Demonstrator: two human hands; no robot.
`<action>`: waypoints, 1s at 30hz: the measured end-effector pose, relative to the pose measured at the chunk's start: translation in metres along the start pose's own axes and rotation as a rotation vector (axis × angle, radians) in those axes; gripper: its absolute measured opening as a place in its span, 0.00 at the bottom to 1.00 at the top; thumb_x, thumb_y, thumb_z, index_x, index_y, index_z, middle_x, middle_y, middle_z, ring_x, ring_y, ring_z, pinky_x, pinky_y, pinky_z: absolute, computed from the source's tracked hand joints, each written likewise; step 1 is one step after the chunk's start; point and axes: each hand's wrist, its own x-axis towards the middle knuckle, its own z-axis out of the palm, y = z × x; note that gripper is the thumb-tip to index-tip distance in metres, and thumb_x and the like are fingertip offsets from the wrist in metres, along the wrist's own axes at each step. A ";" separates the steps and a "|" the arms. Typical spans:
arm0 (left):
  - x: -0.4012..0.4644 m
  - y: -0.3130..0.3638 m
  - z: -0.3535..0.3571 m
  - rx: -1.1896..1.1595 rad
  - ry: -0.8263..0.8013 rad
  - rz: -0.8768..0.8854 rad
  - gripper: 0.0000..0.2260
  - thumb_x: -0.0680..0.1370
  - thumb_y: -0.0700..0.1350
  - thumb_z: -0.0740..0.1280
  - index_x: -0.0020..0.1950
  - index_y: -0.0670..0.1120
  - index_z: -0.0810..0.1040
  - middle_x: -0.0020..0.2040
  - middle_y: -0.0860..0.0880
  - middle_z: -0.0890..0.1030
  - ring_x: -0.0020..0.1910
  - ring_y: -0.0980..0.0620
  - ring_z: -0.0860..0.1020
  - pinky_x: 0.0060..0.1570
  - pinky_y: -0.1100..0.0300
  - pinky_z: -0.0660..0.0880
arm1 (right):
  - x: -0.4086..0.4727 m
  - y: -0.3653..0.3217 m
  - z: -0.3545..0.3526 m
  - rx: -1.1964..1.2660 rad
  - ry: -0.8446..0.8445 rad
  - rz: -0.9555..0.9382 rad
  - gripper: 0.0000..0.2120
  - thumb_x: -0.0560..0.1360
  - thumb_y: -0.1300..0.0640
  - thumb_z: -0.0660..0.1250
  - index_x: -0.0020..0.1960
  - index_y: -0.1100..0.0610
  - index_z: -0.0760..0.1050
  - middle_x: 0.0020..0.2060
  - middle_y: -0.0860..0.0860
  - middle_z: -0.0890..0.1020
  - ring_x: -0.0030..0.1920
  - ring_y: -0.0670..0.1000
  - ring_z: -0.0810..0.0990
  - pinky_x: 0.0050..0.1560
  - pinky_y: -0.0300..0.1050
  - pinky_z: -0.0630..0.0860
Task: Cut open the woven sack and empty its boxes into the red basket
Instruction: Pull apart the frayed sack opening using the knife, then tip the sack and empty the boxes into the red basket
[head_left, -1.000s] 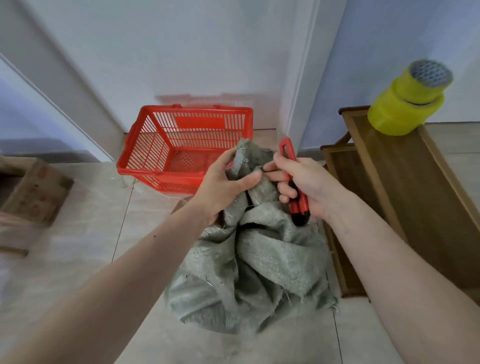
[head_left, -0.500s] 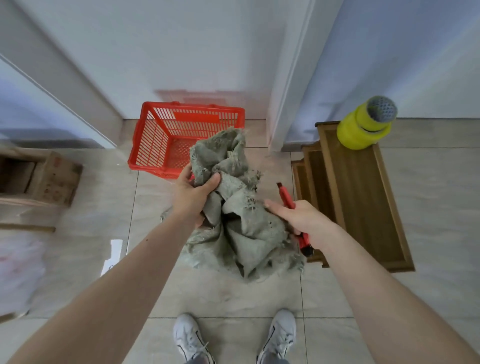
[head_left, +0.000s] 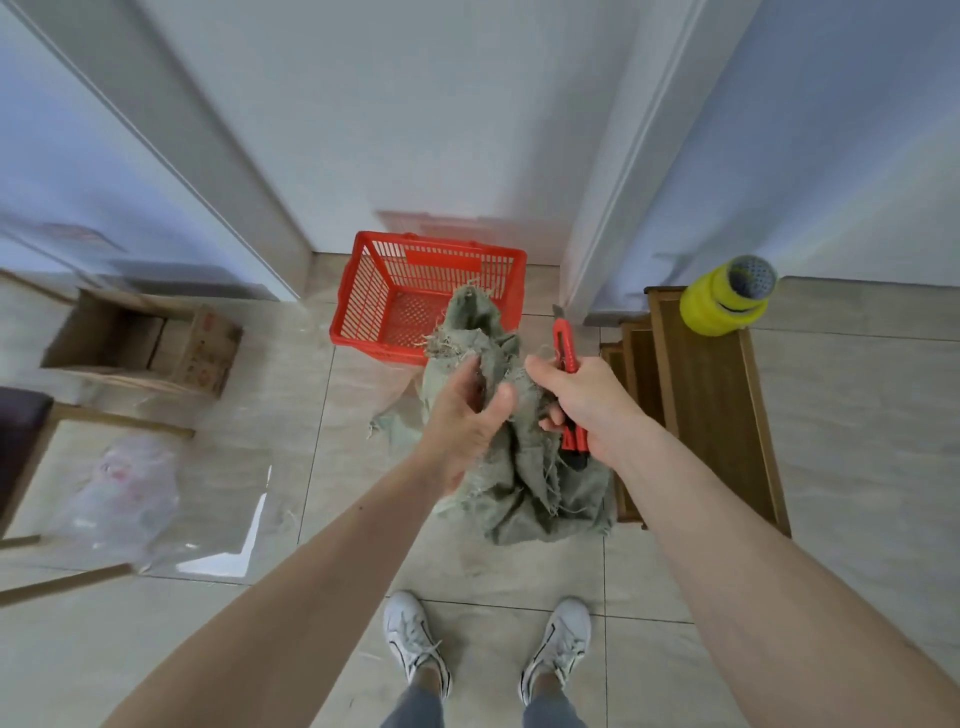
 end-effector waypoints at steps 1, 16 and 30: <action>-0.006 0.005 0.001 0.020 -0.039 0.021 0.30 0.72 0.47 0.77 0.72 0.48 0.71 0.63 0.50 0.82 0.63 0.52 0.80 0.64 0.53 0.76 | -0.004 -0.004 0.004 -0.025 0.007 -0.015 0.10 0.78 0.53 0.70 0.47 0.60 0.77 0.24 0.52 0.69 0.22 0.48 0.67 0.27 0.41 0.74; -0.020 0.051 -0.043 0.102 0.195 0.007 0.09 0.74 0.35 0.74 0.43 0.50 0.85 0.40 0.51 0.87 0.44 0.47 0.85 0.54 0.40 0.81 | -0.046 0.012 -0.012 -0.142 0.142 0.088 0.22 0.71 0.47 0.76 0.60 0.56 0.78 0.51 0.52 0.80 0.37 0.47 0.79 0.42 0.46 0.83; -0.003 0.040 -0.082 -0.156 0.252 0.005 0.08 0.76 0.32 0.71 0.50 0.43 0.82 0.39 0.51 0.86 0.37 0.53 0.85 0.40 0.55 0.83 | -0.016 0.103 0.018 -0.038 0.354 0.212 0.22 0.71 0.49 0.77 0.57 0.61 0.75 0.51 0.57 0.81 0.51 0.57 0.81 0.38 0.46 0.82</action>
